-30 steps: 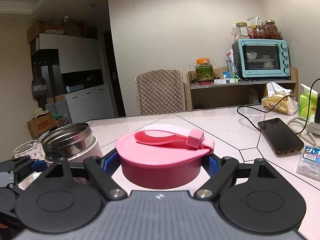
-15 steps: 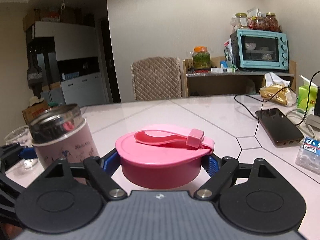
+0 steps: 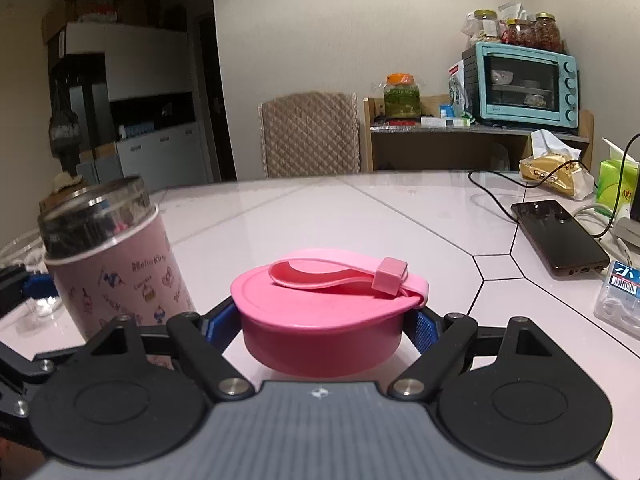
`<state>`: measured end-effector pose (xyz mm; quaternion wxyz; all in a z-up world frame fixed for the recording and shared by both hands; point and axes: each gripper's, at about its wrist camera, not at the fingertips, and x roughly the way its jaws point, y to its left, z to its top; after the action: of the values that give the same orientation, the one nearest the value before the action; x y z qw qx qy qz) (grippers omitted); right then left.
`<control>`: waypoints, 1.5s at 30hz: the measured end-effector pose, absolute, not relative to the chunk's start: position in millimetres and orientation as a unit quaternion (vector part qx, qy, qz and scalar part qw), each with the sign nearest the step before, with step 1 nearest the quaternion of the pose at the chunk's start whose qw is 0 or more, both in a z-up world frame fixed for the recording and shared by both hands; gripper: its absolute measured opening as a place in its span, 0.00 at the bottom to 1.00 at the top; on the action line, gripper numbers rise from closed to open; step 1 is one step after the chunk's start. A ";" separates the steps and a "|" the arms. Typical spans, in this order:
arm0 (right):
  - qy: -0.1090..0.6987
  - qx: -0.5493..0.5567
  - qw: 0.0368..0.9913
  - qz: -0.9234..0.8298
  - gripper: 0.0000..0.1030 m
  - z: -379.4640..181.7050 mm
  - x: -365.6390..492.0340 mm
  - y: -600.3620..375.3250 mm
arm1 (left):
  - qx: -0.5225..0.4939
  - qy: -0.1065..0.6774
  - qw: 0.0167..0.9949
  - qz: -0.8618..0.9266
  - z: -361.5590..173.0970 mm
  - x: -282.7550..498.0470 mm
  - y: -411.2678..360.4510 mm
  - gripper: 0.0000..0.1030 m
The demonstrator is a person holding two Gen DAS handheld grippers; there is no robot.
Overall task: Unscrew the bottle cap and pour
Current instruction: 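Lower the pink cap toward the table with the right gripper, then set the cap on the table and open the right gripper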
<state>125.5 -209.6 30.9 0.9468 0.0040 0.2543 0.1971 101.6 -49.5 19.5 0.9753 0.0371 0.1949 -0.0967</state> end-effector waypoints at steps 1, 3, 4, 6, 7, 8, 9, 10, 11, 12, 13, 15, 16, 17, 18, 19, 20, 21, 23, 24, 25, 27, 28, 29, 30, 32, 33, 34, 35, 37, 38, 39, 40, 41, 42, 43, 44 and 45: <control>0.257 0.003 0.946 0.197 0.83 30.7 125.7 -209.0 | 0.037 0.196 0.975 -0.097 19.7 101.2 -49.1 1.00; 0.263 0.000 0.945 0.196 0.83 30.3 126.2 -207.6 | 0.037 0.197 0.975 -0.097 19.7 101.5 -49.2 1.00; 0.266 -0.002 0.944 0.197 0.83 29.2 128.5 -208.3 | 0.038 0.199 0.974 -0.097 19.7 101.6 -49.1 1.00; 0.271 -0.004 0.942 0.198 0.83 26.4 134.0 -210.4 | 0.039 0.201 0.974 -0.098 19.4 101.4 -49.4 1.00; 0.273 -0.006 0.941 0.198 0.83 26.1 134.1 -209.9 | 0.039 0.202 0.974 -0.098 19.3 101.6 -49.5 1.00; 0.274 -0.008 0.941 0.198 0.83 25.9 133.9 -209.6 | 0.040 0.204 0.973 -0.099 19.3 101.7 -49.4 1.00; 0.275 -0.009 0.941 0.198 0.83 25.7 133.8 -209.2 | 0.040 0.205 0.973 -0.100 19.2 101.9 -49.4 1.00; 0.276 -0.010 0.940 0.198 0.83 25.6 133.6 -208.8 | 0.040 0.205 0.973 -0.101 19.1 102.1 -49.4 1.00; 0.277 -0.012 0.940 0.198 0.83 25.4 133.4 -208.4 | 0.040 0.206 0.972 -0.101 19.0 102.2 -49.4 1.00; 0.279 -0.012 0.939 0.198 0.83 25.1 133.4 -208.3 | 0.040 0.206 0.972 -0.101 18.8 102.2 -49.3 1.00; 0.282 -0.012 0.939 0.198 0.83 24.8 133.5 -208.4 | 0.040 0.207 0.972 -0.101 18.7 102.1 -49.2 1.00; 0.287 -0.011 0.937 0.198 0.83 24.1 133.8 -208.5 | 0.040 0.207 0.972 -0.102 18.9 102.3 -49.0 1.00; 0.289 -0.011 0.936 0.198 0.83 23.7 133.9 -208.5 | 0.040 0.207 0.972 -0.102 19.3 102.7 -48.8 1.00; 0.290 -0.011 0.936 0.198 0.83 23.6 133.5 -208.3 | 0.040 0.208 0.972 -0.102 19.3 102.9 -48.7 1.00; 0.291 -0.013 0.936 0.199 0.83 23.4 135.1 -209.4 | 0.040 0.208 0.972 -0.103 19.3 103.1 -48.6 1.00; 0.292 -0.014 0.935 0.200 0.83 23.2 136.5 -210.2 | 0.041 0.209 0.972 -0.103 19.0 103.2 -48.7 1.00; 0.293 -0.016 0.935 0.200 0.83 23.0 136.6 -209.9 | 0.041 0.210 0.971 -0.103 18.8 103.2 -48.8 1.00; 0.294 -0.017 0.935 0.200 0.83 22.7 136.4 -209.6 | 0.042 0.211 0.971 -0.104 18.6 103.2 -48.6 1.00; 0.296 -0.020 0.934 0.200 0.83 22.5 136.0 -208.9 | 0.042 0.212 0.971 -0.105 18.0 103.5 -48.3 1.00; 0.297 -0.021 0.933 0.201 0.83 22.3 135.8 -208.5 | 0.042 0.213 0.971 -0.105 18.1 103.4 -48.0 1.00; 0.298 -0.022 0.933 0.201 0.83 22.2 135.5 -208.2 | 0.042 0.213 0.970 -0.105 18.2 103.4 -47.6 1.00; 0.300 -0.025 0.932 0.201 0.83 21.9 134.9 -207.6 | 0.042 0.214 0.970 -0.106 18.1 103.5 -47.8 1.00; 0.301 -0.026 0.932 0.201 0.83 21.7 134.6 -207.3 | 0.043 0.215 0.970 -0.106 17.9 103.4 -47.9 1.00; 0.303 -0.027 0.931 0.201 0.83 21.6 134.3 -207.0 | 0.043 0.215 0.970 -0.106 17.7 103.3 -48.0 1.00; 0.304 -0.028 0.931 0.201 0.83 21.5 134.0 -206.7 | 0.043 0.215 0.970 -0.107 17.6 103.2 -48.3 1.00; 0.306 -0.031 0.930 0.201 0.83 21.2 133.4 -206.1 | 0.045 0.216 0.969 -0.108 17.5 103.3 -48.7 1.00; 0.307 -0.032 0.930 0.201 0.83 21.0 133.1 -205.8 | 0.045 0.216 0.969 -0.108 17.5 103.4 -48.6 1.00; 0.308 -0.033 0.929 0.201 0.84 21.0 132.9 -205.4 | 0.045 0.217 0.969 -0.109 17.4 103.5 -48.4 1.00; 0.309 -0.034 0.929 0.201 0.84 20.9 132.7 -205.1 | 0.045 0.218 0.969 -0.109 17.2 103.6 -48.1 1.00; 0.311 -0.035 0.928 0.202 0.84 20.1 137.4 -209.4 | 0.046 0.219 0.968 -0.110 17.4 103.8 -48.0 1.00; 0.311 -0.036 0.928 0.202 0.84 20.0 137.8 -209.4 | 0.046 0.220 0.968 -0.110 17.5 104.3 -47.7 1.00; 0.311 -0.036 0.928 0.203 0.85 19.9 138.1 -209.2 | 0.047 0.220 0.968 -0.110 17.5 104.4 -47.8 1.00; 0.312 -0.037 0.927 0.203 0.86 19.7 138.5 -209.0 | 0.047 0.221 0.968 -0.110 17.6 104.4 -47.7 1.00; 0.313 -0.038 0.927 0.204 0.87 19.6 138.5 -208.6 | 0.046 0.221 0.968 -0.110 17.6 104.6 -47.5 1.00; 0.314 -0.040 0.926 0.205 0.87 19.4 138.4 -207.9 | 0.046 0.221 0.968 -0.110 17.5 104.8 -47.7 1.00; 0.315 -0.041 0.926 0.205 0.88 19.4 138.4 -207.5 | 0.046 0.221 0.968 -0.109 17.5 105.0 -47.5 1.00; 0.316 -0.041 0.926 0.205 0.88 19.4 138.3 -207.3 | 0.046 0.222 0.968 -0.110 17.3 104.9 -47.5 1.00; 0.316 -0.041 0.925 0.205 0.88 19.5 138.3 -207.2 | 0.047 0.222 0.968 -0.110 17.1 105.0 -47.9 1.00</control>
<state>138.3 -207.2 19.5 0.9254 -0.0413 0.3161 0.2050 105.0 -47.9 17.1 0.9677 0.0472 0.2221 -0.1095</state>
